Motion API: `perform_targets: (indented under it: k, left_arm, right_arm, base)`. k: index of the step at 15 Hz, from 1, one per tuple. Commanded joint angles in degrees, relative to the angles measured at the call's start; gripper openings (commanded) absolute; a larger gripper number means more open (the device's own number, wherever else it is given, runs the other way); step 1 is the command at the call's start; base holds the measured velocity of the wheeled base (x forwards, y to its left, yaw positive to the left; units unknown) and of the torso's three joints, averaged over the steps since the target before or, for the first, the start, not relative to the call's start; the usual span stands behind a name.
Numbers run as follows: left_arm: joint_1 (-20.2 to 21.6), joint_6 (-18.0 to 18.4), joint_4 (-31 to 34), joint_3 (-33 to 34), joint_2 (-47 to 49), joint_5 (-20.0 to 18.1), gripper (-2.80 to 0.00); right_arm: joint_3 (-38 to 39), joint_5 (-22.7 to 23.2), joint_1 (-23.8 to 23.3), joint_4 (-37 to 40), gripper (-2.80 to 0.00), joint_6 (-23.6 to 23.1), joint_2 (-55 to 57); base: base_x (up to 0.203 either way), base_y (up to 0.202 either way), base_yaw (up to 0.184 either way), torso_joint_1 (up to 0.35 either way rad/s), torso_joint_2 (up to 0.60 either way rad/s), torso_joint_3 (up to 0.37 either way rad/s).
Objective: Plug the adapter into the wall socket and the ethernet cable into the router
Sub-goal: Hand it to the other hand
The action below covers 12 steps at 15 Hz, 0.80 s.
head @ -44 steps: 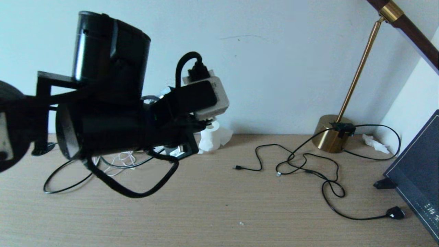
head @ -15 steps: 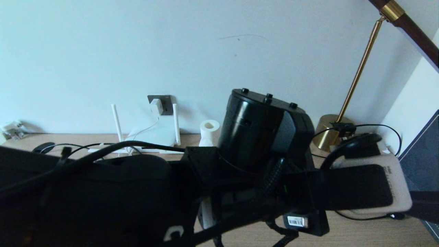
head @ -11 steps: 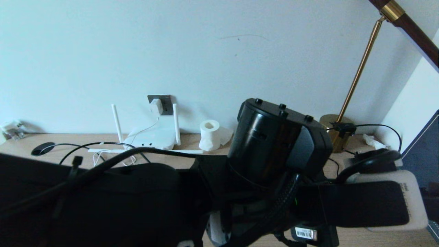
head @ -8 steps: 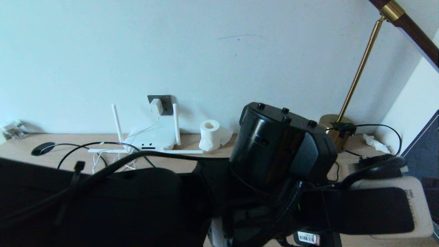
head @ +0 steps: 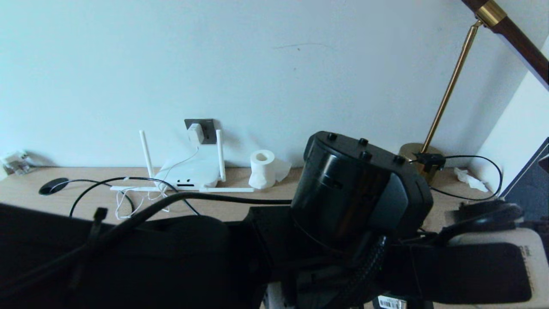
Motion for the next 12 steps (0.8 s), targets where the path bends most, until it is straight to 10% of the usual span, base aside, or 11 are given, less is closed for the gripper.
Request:
perform_targets:
  k: [1,3,4,12]
  left_arm:
    - [-0.1,0.3,-0.1,-0.2,0.0,0.0,-2.80]
    - [-0.1,0.3,-0.1,-0.2,-0.1,0.8,-2.80]
    - [-0.1,0.3,-0.1,-0.2,0.0,0.8,-2.80]
    - [-0.7,0.3,-0.4,-0.2,0.4,1.1,-2.80]
  right_arm:
    - [0.2,0.3,0.6,0.0,0.00,0.2,-0.1]
    - [0.2,0.3,0.9,0.0,0.00,0.1,-0.2]
    - [0.2,0.3,1.2,0.0,-2.80,0.2,-0.2]
    - [0.5,0.3,1.8,0.0,-2.80,0.1,-0.8]
  base:
    - [0.000,0.000,0.000,0.000,0.00,0.000]
    - [0.000,0.000,0.000,0.000,0.00,0.000]
    - [0.000,0.000,0.000,0.000,0.00,0.000]
    - [0.000,0.000,0.000,0.000,0.00,0.000]
